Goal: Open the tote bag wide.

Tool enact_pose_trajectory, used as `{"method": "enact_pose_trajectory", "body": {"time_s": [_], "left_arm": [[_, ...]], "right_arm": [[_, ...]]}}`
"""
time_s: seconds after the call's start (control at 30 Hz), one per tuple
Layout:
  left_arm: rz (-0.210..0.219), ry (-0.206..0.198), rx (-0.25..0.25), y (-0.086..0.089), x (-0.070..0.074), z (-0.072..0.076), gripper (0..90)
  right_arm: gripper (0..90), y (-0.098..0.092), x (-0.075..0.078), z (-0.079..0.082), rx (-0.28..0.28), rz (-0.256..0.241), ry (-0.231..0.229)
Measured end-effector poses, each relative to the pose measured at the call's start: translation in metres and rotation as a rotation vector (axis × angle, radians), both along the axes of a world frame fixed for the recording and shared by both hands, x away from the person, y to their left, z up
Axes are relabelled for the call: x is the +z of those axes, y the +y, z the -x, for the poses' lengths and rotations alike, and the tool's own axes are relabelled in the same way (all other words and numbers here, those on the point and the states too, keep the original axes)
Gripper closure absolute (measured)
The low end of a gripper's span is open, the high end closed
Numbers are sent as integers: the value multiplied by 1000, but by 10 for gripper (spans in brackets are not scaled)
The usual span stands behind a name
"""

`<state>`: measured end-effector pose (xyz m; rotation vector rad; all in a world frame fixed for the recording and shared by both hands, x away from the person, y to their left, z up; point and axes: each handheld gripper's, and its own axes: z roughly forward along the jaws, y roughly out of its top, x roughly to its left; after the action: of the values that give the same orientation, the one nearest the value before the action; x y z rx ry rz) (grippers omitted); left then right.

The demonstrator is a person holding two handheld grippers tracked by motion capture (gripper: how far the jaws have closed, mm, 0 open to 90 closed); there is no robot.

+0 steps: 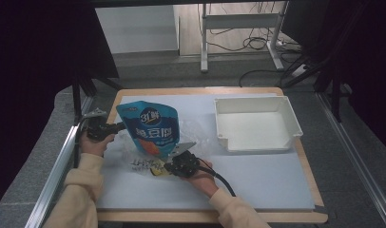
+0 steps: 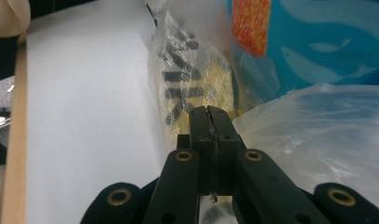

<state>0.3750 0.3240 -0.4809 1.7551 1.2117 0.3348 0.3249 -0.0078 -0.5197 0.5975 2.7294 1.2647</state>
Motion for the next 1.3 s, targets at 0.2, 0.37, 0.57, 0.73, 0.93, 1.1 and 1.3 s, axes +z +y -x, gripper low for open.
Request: {"method": "enact_pose_trajectory", "body": {"time_s": [0.2,0.37,0.57,0.73,0.93,1.1,1.3], "left_arm": [[-4,-41,-21,4,19,30,898],[-29,-50,-43,0,27,55,899],[-43,-29,-113,-16,19,70,898],[-75,30,-150,-30,-1,69,898],[-99,104,-165,-35,-28,65,899],[-113,149,-179,-36,-46,60,899],[-122,176,-194,-37,-56,61,900]], "right_arm": [[890,-18,19,3,-15,-41,-18],[890,-41,40,-2,-69,-86,-49],[890,-56,59,-15,-151,-131,-98],[890,-52,67,-32,-232,-120,-137],[890,-38,46,-56,-336,-47,-111],[889,-27,23,-66,-433,33,-114],[889,-23,2,-73,-529,108,-151]]}}
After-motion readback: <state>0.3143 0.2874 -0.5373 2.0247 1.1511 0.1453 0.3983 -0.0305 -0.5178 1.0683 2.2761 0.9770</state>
